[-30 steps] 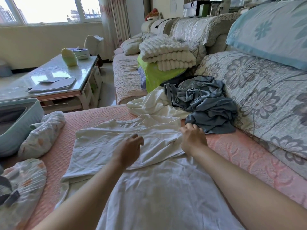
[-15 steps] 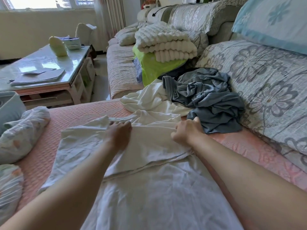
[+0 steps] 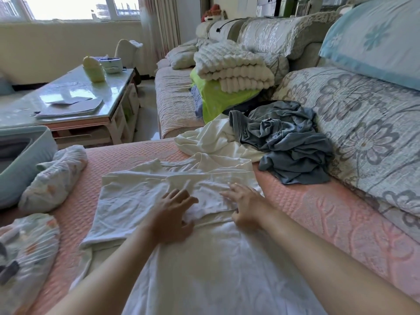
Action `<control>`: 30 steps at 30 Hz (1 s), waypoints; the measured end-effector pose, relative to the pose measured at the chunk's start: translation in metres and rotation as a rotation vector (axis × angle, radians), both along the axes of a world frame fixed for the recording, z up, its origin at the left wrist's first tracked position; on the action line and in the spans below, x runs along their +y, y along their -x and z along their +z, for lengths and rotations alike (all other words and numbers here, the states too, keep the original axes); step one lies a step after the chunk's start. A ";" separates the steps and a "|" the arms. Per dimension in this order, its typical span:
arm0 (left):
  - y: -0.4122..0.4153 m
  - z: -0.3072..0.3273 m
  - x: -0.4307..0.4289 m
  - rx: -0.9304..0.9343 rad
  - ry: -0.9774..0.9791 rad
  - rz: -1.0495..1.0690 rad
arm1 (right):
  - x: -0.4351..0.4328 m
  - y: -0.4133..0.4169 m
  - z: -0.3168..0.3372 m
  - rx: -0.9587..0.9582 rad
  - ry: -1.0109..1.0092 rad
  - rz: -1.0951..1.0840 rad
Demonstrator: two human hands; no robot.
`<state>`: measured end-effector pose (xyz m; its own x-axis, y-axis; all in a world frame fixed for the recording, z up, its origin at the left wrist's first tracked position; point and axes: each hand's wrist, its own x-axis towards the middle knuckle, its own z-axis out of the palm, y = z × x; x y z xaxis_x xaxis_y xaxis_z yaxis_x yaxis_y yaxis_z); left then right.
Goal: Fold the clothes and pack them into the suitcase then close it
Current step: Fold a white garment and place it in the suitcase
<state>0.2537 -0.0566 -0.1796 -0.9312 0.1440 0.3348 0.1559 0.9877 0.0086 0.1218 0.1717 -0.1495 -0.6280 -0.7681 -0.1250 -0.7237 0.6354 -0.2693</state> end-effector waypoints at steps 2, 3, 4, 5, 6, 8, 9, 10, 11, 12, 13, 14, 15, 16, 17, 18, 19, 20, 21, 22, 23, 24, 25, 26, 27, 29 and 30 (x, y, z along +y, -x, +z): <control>-0.008 -0.002 -0.007 0.014 -0.068 0.016 | -0.002 0.002 0.001 0.022 -0.008 -0.040; -0.009 -0.002 -0.009 0.022 -0.098 0.031 | -0.002 0.002 0.002 0.056 -0.018 -0.041; -0.011 -0.002 -0.010 0.028 -0.104 0.043 | -0.003 0.003 0.003 0.119 -0.046 -0.036; -0.012 -0.001 -0.010 0.047 -0.093 0.043 | -0.003 0.002 0.004 0.196 -0.080 -0.035; -0.014 0.000 -0.009 0.070 -0.081 0.031 | -0.004 0.000 0.006 0.267 -0.112 -0.043; -0.020 0.006 -0.005 0.105 -0.122 0.022 | -0.003 -0.002 0.010 0.356 -0.141 -0.060; -0.024 0.009 -0.004 0.098 -0.171 0.031 | -0.003 -0.002 0.013 0.367 -0.138 -0.074; -0.028 0.010 -0.004 0.079 -0.219 0.032 | -0.002 -0.003 0.016 0.360 -0.160 -0.087; -0.033 0.008 -0.006 0.041 -0.253 0.026 | -0.003 -0.005 0.020 0.351 -0.206 -0.096; -0.040 0.006 -0.008 -0.006 -0.266 0.024 | -0.005 -0.008 0.022 0.351 -0.265 -0.095; -0.047 0.003 -0.011 -0.025 -0.251 0.037 | -0.010 -0.011 0.023 0.377 -0.318 -0.078; -0.054 0.002 -0.017 -0.030 -0.230 0.068 | -0.017 -0.016 0.024 0.407 -0.336 -0.057; -0.063 0.003 -0.024 -0.027 -0.212 0.112 | -0.025 -0.022 0.025 0.413 -0.296 -0.039; -0.072 0.006 -0.030 -0.027 -0.190 0.157 | -0.035 -0.031 0.026 0.388 -0.220 -0.021; -0.082 0.008 -0.039 -0.029 -0.159 0.201 | -0.047 -0.040 0.028 0.338 -0.129 0.002; -0.092 0.008 -0.048 -0.041 -0.130 0.247 | -0.059 -0.050 0.028 0.272 -0.056 0.032; -0.101 0.008 -0.056 -0.065 -0.109 0.297 | -0.072 -0.062 0.028 0.203 -0.008 0.068; -0.109 0.009 -0.064 -0.101 -0.107 0.348 | -0.084 -0.073 0.027 0.137 0.013 0.108; -0.115 0.010 -0.071 -0.126 -0.114 0.392 | -0.097 -0.085 0.025 0.081 0.020 0.150; -0.120 0.011 -0.078 -0.135 -0.118 0.421 | -0.107 -0.094 0.022 0.036 0.011 0.186; -0.124 0.011 -0.085 -0.121 -0.103 0.436 | -0.117 -0.101 0.018 0.006 -0.011 0.210; -0.128 0.013 -0.090 -0.102 -0.070 0.435 | -0.124 -0.107 0.014 -0.005 -0.042 0.219; -0.132 0.015 -0.096 -0.065 -0.032 0.436 | -0.130 -0.109 0.011 0.008 -0.078 0.219; -0.136 0.019 -0.101 -0.044 -0.005 0.439 | -0.135 -0.110 0.009 0.038 -0.110 0.215; -0.140 0.021 -0.105 -0.028 0.037 0.439 | -0.139 -0.110 0.009 0.070 -0.130 0.212; -0.146 0.028 -0.105 -0.167 0.088 0.431 | -0.148 -0.107 0.011 0.062 -0.103 0.176; -0.147 0.030 -0.105 -0.270 0.082 0.437 | -0.152 -0.106 0.013 0.029 -0.070 0.144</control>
